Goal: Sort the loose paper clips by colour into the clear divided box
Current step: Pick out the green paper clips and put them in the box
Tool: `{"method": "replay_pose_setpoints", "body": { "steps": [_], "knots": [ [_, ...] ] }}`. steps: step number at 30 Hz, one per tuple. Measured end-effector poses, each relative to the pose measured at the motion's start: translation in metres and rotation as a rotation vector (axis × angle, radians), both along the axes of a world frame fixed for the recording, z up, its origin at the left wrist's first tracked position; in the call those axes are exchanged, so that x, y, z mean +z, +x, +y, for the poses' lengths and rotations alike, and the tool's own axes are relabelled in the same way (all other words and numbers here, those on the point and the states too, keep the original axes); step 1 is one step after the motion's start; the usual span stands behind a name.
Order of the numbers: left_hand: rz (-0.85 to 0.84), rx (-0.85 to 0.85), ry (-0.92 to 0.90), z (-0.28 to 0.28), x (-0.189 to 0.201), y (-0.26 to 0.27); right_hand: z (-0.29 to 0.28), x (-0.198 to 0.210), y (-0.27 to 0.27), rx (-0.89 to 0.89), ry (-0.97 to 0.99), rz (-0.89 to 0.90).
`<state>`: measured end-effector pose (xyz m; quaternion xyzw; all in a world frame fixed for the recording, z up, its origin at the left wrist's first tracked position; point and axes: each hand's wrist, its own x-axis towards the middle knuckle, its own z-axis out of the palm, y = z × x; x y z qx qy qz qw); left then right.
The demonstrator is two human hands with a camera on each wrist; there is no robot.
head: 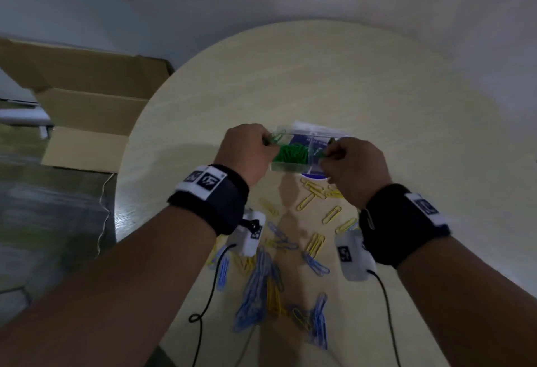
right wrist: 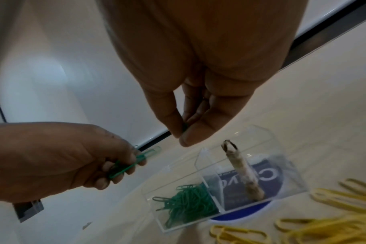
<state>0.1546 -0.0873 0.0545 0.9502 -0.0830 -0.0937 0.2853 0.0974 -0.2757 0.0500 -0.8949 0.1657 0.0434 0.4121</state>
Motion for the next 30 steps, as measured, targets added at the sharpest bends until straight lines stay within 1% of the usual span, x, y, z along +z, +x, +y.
{"method": "replay_pose_setpoints", "body": {
  "steps": [2,4,6,8,9,10,11,12,13,14,15,16,17,18,20,22,24,26,27,28,30],
  "knots": [
    [0.011,-0.039,0.053,-0.011,-0.007,0.009,0.008,-0.004,0.015,0.005,-0.059,0.019],
    [0.013,-0.046,0.067,-0.016,-0.013,0.011,0.012,-0.007,0.019,0.047,-0.099,0.042],
    [-0.017,-0.009,-0.007,-0.014,-0.016,0.009,0.009,-0.007,0.012,0.051,-0.094,0.013],
    [-0.055,0.069,-0.13,-0.009,-0.016,0.002,-0.002,-0.002,-0.008,-0.042,0.049,-0.072],
    [-0.074,0.107,-0.19,-0.004,-0.016,-0.005,-0.011,-0.001,-0.024,-0.082,0.087,-0.103],
    [-0.098,0.122,-0.23,0.0,-0.017,-0.016,-0.021,-0.002,-0.043,-0.094,0.044,-0.117],
    [-0.123,0.098,-0.226,0.004,-0.019,-0.031,-0.031,-0.006,-0.065,-0.081,-0.053,-0.128],
    [-0.133,0.026,-0.194,0.007,-0.023,-0.049,-0.042,-0.012,-0.088,-0.059,-0.161,-0.133],
    [-0.104,-0.09,-0.161,0.01,-0.029,-0.069,-0.051,-0.02,-0.109,-0.038,-0.252,-0.134],
    [-0.052,-0.223,-0.124,0.013,-0.036,-0.091,-0.056,-0.029,-0.129,0.011,-0.333,-0.113],
    [0.0,-0.341,-0.067,0.017,-0.044,-0.112,-0.057,-0.039,-0.146,0.103,-0.403,-0.059],
    [0.033,-0.425,0.002,0.022,-0.053,-0.13,-0.055,-0.048,-0.16,0.224,-0.453,0.016],
    [0.045,-0.471,0.07,0.027,-0.061,-0.144,-0.049,-0.057,-0.171,0.336,-0.482,0.102],
    [0.045,-0.495,0.119,0.033,-0.068,-0.153,-0.04,-0.062,-0.178,0.418,-0.489,0.166],
    [0.035,-0.512,0.17,0.043,-0.077,-0.163,-0.02,-0.063,-0.185,0.496,-0.462,0.232],
    [0.046,-0.484,0.183,0.051,-0.08,-0.164,-0.003,-0.06,-0.189,0.537,-0.439,0.245],
    [0.032,-0.445,0.196,0.052,-0.078,-0.16,0.006,-0.053,-0.193,0.574,-0.411,0.219],
    [0.0,-0.418,0.199,0.045,-0.074,-0.155,0.0,-0.048,-0.196,0.569,-0.35,0.164],
    [-0.048,-0.428,0.196,0.038,-0.072,-0.152,-0.007,-0.046,-0.196,0.535,-0.327,0.115],
    [-0.107,-0.455,0.18,0.029,-0.07,-0.149,-0.018,-0.048,-0.194,0.471,-0.318,0.038],
    [-0.193,-0.521,0.112,0.006,-0.069,-0.141,-0.049,-0.055,-0.182,0.258,-0.325,-0.126]
  ]
}}
